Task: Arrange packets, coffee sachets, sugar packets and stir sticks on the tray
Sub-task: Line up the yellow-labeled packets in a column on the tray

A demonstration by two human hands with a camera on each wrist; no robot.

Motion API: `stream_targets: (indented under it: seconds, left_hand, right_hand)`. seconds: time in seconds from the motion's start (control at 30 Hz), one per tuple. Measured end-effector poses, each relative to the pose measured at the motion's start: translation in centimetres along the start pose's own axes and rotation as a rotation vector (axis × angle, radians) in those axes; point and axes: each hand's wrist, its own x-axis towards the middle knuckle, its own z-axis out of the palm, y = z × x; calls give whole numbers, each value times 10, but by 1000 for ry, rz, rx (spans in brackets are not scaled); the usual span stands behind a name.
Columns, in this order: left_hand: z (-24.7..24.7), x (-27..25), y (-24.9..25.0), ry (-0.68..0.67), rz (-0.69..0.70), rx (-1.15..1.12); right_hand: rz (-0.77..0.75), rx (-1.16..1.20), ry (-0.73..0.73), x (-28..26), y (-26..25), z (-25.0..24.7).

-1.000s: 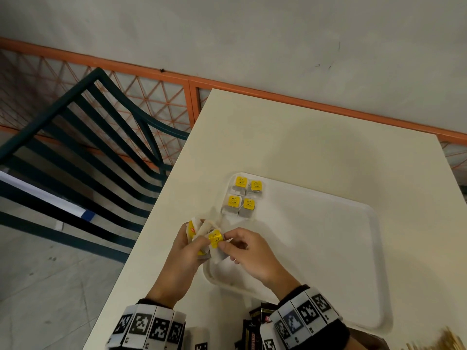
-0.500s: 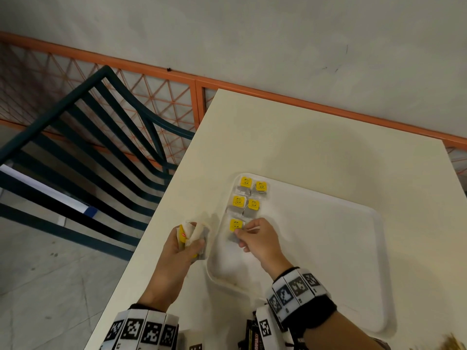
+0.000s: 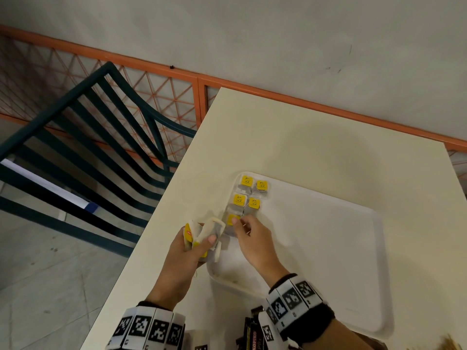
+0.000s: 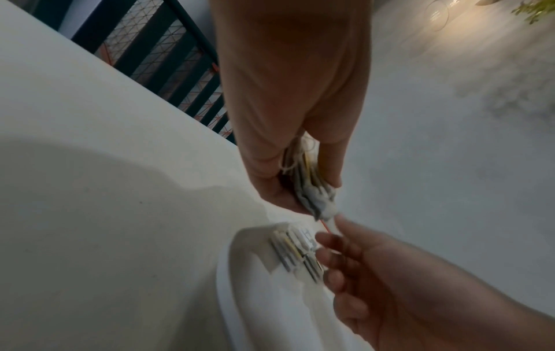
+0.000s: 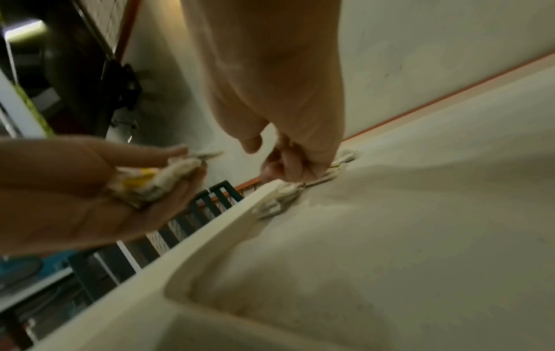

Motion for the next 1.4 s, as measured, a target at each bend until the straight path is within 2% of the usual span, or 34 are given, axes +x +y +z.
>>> stream_targets:
  seconds: [0.1, 0.17, 0.23, 0.37, 0.43, 0.53, 0.6, 0.7, 0.87, 0.97, 1.03, 1.1, 1.2, 1.3, 1.4]
  left_hand:
    - [6, -1, -1, -27, 6, 36]
    - [11, -1, -1, -40, 11, 71]
    - [14, -1, -2, -20, 31, 109]
    - [14, -1, -6, 103, 69, 164]
    - [16, -3, -5, 89, 91, 182]
    - [25, -10, -1, -60, 93, 165]
    - [30, -13, -1, -114, 88, 155]
    - [30, -14, -1, -108, 66, 115]
    - [26, -13, 0, -87, 24, 91]
    - [24, -13, 0, -76, -2, 125]
    - [22, -12, -1, -64, -19, 140]
    - [19, -11, -3, -36, -31, 139]
    - [14, -11, -4, 15, -59, 96]
    - [11, -8, -3, 10, -117, 30]
    - [10, -7, -2, -10, -156, -9]
  right_hand:
    - [5, 169, -155, -15, -8, -5]
    - [-9, 239, -187, -21, -10, -8]
    - [5, 287, -138, -24, -11, -11]
    - [11, 294, 54, -30, -7, -19]
    - [-3, 276, 61, -34, -4, -21]
    - [34, 290, -56, -37, -2, -19]
    - [83, 418, -142, -39, -3, -19]
    - [131, 608, -263, -41, -3, -25]
    - [127, 546, -231, -38, 4, -28]
    - [213, 553, -296, -34, 7, -30]
    - [224, 437, -340, -32, 7, -33]
    - [204, 323, -309, -29, 7, -34]
    - [244, 314, -159, -18, 12, -33]
    - [274, 248, -33, -3, 18, -27]
    - [230, 142, 38, 6, 20, -20]
